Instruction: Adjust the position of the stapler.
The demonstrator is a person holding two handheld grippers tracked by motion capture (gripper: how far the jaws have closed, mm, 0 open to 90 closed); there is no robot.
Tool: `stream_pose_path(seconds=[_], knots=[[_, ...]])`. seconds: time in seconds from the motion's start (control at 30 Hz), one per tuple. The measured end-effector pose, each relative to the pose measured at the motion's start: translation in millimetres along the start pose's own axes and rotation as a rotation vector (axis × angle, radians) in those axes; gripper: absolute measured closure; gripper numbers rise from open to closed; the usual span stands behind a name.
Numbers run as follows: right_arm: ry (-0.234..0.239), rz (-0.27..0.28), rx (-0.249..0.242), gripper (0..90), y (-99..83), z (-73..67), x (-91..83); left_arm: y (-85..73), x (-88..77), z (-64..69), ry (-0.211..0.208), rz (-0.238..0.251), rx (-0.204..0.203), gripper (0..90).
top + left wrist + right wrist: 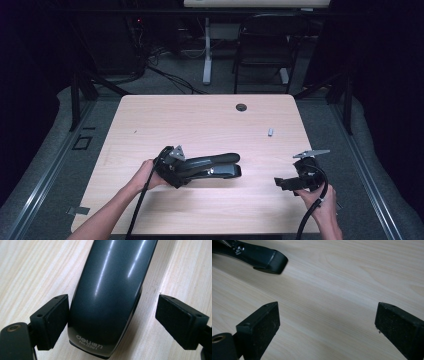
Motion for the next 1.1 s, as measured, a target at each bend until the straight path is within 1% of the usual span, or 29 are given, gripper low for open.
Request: stream_pose_path(seconds=[0.07, 0.1, 0.13, 0.17, 0.23, 0.3, 0.33, 0.37, 0.4, 0.47, 0.53, 0.57, 0.6, 0.63, 0.67, 0.7, 0.8, 0.83, 0.9, 0.93, 0.97, 1.0, 1.03, 1.1], knots=[[0.011, 0.008, -0.010, 5.3, 4.9, -7.2, -0.8, 0.4, -2.5, 0.3, 0.020, 0.010, -0.006, 12.0], [0.010, 0.013, -0.026, 5.3, 8.5, -13.4, -0.8, 0.6, -4.1, 0.9, 0.024, 0.019, -0.012, 12.0], [0.010, 0.013, -0.026, 5.3, 8.5, -13.4, -0.8, 0.7, -5.8, 1.3, 0.037, 0.025, -0.016, 12.0], [0.014, 0.014, -0.035, 5.4, 9.5, -15.7, -0.6, 0.8, -7.5, 2.3, 0.037, 0.033, -0.025, 12.0], [0.017, 0.025, -0.046, 5.5, 12.4, -21.3, 0.0, 0.9, -10.4, 4.3, 0.058, 0.051, -0.035, 11.8], [0.019, 0.027, -0.047, 5.6, 13.6, -22.9, 0.2, 1.9, -13.3, 7.4, 0.071, 0.073, -0.052, 11.6], [0.035, 0.038, -0.045, 5.7, 17.0, -26.9, 2.0, 4.1, -17.4, 11.3, 0.089, 0.095, -0.057, 11.0], [0.035, 0.038, -0.045, 5.7, 17.0, -26.9, 2.0, 4.1, -17.4, 11.3, 0.089, 0.095, -0.057, 10.8], [0.040, 0.033, -0.055, 5.8, 20.6, -31.8, 6.2, 5.3, -19.9, 12.9, 0.098, 0.102, -0.057, 10.7], [0.037, 0.030, -0.058, 5.8, 22.8, -34.3, 8.5, 7.9, -24.6, 16.8, 0.102, 0.129, -0.075, 10.7], [0.052, 0.034, -0.055, 5.7, 28.0, -41.0, 13.2, 9.2, -28.7, 20.5, 0.108, 0.141, -0.087, 9.9], [0.056, 0.038, -0.056, 5.8, 32.4, -50.1, 18.0, 10.1, -30.4, 23.0, 0.107, 0.151, -0.093, 9.6], [0.056, 0.038, -0.056, 5.8, 32.4, -50.1, 18.0, 10.8, -32.0, 24.9, 0.111, 0.156, -0.098, 9.6], [0.054, 0.029, -0.061, 5.7, 35.7, -59.1, 22.6, 11.7, -33.5, 26.8, 0.109, 0.164, -0.103, 9.1], [0.054, 0.029, -0.061, 5.7, 35.7, -59.1, 22.6, 12.7, -34.8, 28.9, 0.105, 0.171, -0.105, 9.1], [0.061, 0.033, -0.064, 5.8, 37.3, -64.5, 24.3, 13.6, -36.3, 31.0, 0.112, 0.181, -0.115, 9.1], [0.042, 0.029, -0.080, 6.1, 40.6, -80.7, 29.4, 16.4, -40.8, 37.8, 0.113, 0.203, -0.120, 9.2], [0.033, 0.028, -0.082, 6.2, 41.6, -85.3, 30.7, 17.2, -41.9, 40.6, 0.108, 0.212, -0.121, 9.2], [0.043, 0.053, -0.067, 7.6, 43.5, -96.0, 32.9, 18.5, -42.9, 45.2, 0.107, 0.225, -0.121, 9.7], [0.035, 0.055, -0.061, 7.8, 43.9, -99.5, 33.8, 19.1, -43.1, 46.9, 0.112, 0.227, -0.121, 9.8], [0.031, 0.067, -0.057, 8.4, 44.1, -102.6, 34.9, 19.9, -42.9, 49.1, 0.109, 0.229, -0.119, 9.8], [0.044, 0.098, -0.036, 9.2, 44.3, -105.7, 36.3, 20.7, -42.8, 51.2, 0.107, 0.231, -0.115, 9.8], [0.056, 0.117, -0.010, 9.2, 42.4, -107.2, 39.1, 21.6, -42.6, 52.8, 0.109, 0.235, -0.113, 9.8], [0.066, 0.142, 0.009, 9.5, 35.1, -110.9, 48.8, 23.3, -42.2, 56.3, 0.105, 0.241, -0.110, 9.9]])
Point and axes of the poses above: each handheld gripper's, and its own axes: x roughly forward along the jaws, y roughly out of its top, z roughly to its right, the point moved 7 cm from there along x, roughly forward along the jaws, and after that the axes turned 3 degrees about y, right-handed, at the moved point
